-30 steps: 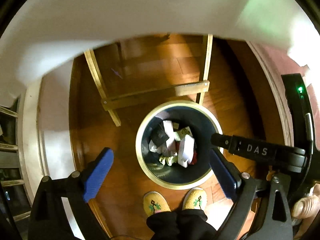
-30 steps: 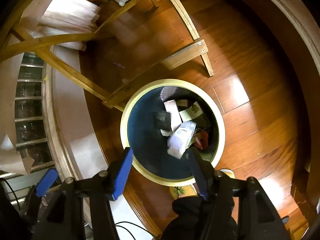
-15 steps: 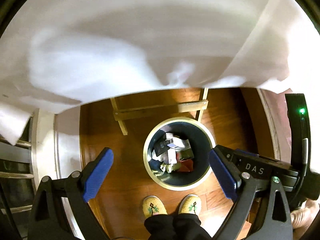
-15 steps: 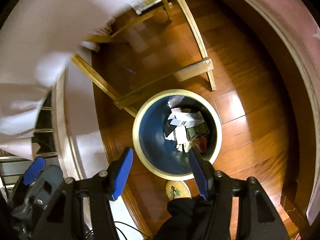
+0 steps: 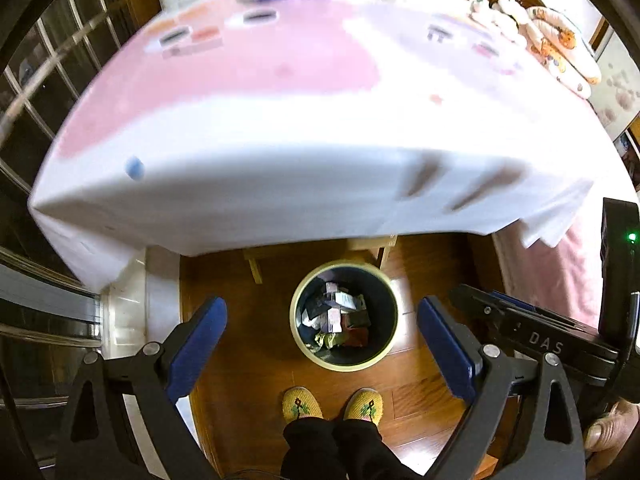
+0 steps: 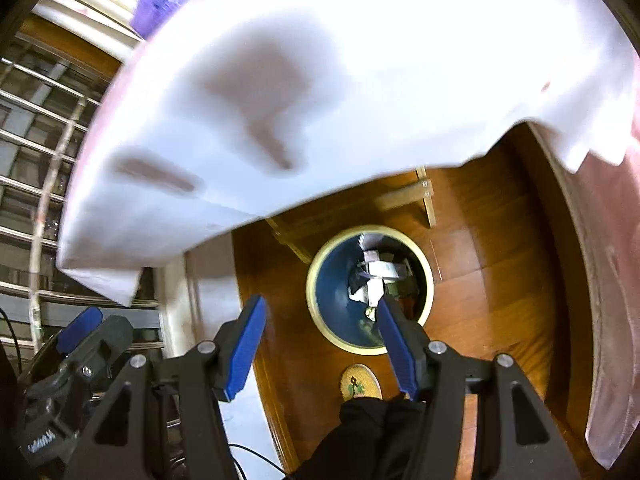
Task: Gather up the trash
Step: 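Raise both tools from the bin back toward the bed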
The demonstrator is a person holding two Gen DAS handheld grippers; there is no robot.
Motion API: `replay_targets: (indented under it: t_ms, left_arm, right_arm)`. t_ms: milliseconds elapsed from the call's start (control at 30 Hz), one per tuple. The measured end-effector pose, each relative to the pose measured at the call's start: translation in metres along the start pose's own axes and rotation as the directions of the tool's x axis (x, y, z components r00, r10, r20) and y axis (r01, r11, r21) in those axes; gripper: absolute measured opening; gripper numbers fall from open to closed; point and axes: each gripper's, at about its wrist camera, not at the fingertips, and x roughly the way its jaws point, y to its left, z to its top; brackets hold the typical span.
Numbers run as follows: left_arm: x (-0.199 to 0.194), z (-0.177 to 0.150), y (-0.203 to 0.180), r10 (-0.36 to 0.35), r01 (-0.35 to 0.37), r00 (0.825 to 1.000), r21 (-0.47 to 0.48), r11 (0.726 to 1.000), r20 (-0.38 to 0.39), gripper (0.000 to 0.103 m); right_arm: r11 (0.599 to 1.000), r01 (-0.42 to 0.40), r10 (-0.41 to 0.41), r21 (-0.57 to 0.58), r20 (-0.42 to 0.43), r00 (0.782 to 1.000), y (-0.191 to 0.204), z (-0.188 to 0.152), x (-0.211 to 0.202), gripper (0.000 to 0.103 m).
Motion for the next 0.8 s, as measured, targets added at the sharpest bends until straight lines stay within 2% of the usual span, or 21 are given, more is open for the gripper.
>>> replay_targets:
  t_ms: [233, 433, 600, 800]
  left_arm:
    - [-0.069, 0.015, -0.009, -0.003, 0.002, 0.996, 0.013, 1.0, 0.085, 0.095]
    - [-0.117, 0.025, -0.02, 0.021, -0.028, 0.988, 0.042, 0.999, 0.153, 0.095]
    - [-0.154, 0.037, -0.027, 0.045, -0.056, 0.977, 0.049, 0.997, 0.21, 0.095]
    - [-0.182, 0.058, -0.017, 0.056, -0.054, 0.971, -0.015, 0.998, 0.234, 0.095]
  right_arm:
    - [0.995, -0.058, 0.062, -0.079, 0.056, 0.996, 0.026, 0.007, -0.061, 0.061]
    - [0.98, -0.095, 0.116, -0.175, 0.111, 0.987, 0.054, 0.013, -0.109, 0.063]
    - [0.959, -0.082, 0.133, -0.272, 0.173, 0.976, 0.079, 0.025, -0.144, 0.063]
    - [0.932, -0.059, 0.152, -0.359, 0.235, 0.96, 0.098, 0.039, -0.172, 0.063]
